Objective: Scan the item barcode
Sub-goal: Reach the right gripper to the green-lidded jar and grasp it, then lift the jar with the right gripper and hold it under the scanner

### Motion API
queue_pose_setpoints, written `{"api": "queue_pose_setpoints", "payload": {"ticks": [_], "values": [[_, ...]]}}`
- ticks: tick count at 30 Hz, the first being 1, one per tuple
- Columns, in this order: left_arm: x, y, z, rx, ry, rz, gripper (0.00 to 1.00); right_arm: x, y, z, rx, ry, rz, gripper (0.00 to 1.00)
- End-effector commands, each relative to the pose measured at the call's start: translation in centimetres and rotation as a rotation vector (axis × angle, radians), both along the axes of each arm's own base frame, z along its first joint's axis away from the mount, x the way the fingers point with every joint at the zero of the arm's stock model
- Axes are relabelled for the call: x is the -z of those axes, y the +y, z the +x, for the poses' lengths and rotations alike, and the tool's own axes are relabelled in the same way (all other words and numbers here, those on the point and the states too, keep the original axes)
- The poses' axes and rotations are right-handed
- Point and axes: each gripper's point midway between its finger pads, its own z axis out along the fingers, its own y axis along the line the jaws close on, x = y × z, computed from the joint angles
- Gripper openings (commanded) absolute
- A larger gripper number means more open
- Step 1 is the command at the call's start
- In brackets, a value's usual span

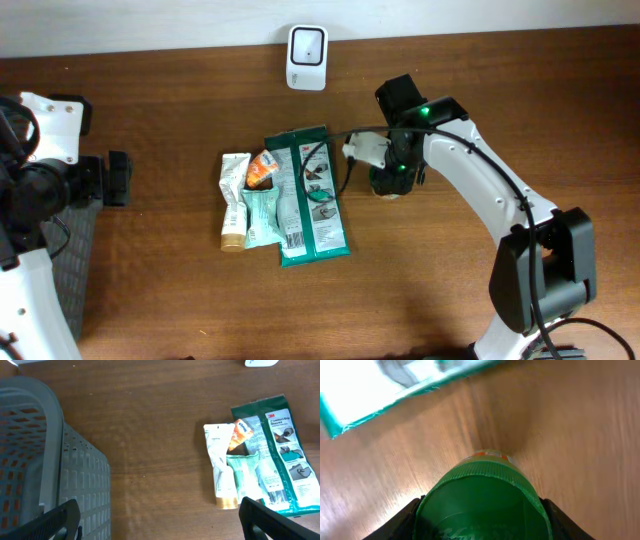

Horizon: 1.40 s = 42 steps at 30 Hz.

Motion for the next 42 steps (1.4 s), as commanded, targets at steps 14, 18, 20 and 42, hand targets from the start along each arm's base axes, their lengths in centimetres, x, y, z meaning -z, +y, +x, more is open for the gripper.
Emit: {"api": "queue_pose_setpoints", "payload": {"ticks": [14,18,20,42], "values": [[-0.5,0.1,0.0,0.008,-0.014,0.012,0.99,-6.2,2.4,3.1,0.528,0.075,0.289,0.98],[-0.5,0.1,0.0,0.008,-0.014,0.012,0.99,-9.0,2.7,2.3,0.695,0.154,0.324,0.98],[-0.5,0.1,0.0,0.008,-0.014,0.012,0.99,-8.7,2.8,2.0,0.696,0.171,0.32,0.98],[-0.5,0.1,0.0,0.008,-0.014,0.012,0.99,1.8,0.2,2.1,1.223,0.22,0.037,0.95]]}}
